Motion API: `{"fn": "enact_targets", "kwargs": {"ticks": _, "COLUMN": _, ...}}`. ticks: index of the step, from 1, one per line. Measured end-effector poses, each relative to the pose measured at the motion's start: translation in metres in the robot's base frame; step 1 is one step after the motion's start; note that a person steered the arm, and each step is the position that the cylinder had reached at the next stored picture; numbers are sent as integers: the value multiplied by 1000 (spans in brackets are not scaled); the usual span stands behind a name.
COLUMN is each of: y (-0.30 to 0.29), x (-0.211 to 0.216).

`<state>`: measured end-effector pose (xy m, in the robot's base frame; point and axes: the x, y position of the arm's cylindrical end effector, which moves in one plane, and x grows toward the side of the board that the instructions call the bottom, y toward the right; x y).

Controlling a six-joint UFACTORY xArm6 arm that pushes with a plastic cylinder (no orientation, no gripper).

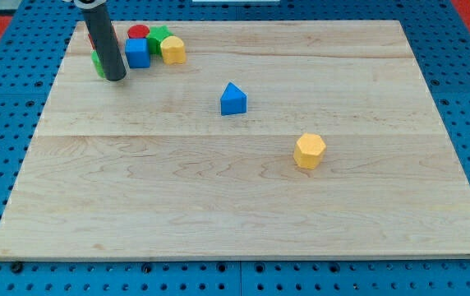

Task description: Push the yellow heart and green circle into the group of blocks

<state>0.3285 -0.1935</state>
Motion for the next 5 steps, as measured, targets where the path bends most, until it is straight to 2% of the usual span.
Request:
{"fn": "enact_targets", "kwargs": {"ticks": 1, "y": -40, "x": -1}}
{"fn": "enact_targets", "kwargs": {"ticks": 2, "y": -45, "x": -26}}
{"fn": "enact_targets", "kwargs": {"ticks": 3, "y": -20, "x": -19}}
{"fn": "enact_targets", "kwargs": {"ticks": 4, "y": -36, "x": 5}}
{"fn": "enact_targets", "kwargs": {"ticks": 5, "y": -43, "x": 11}}
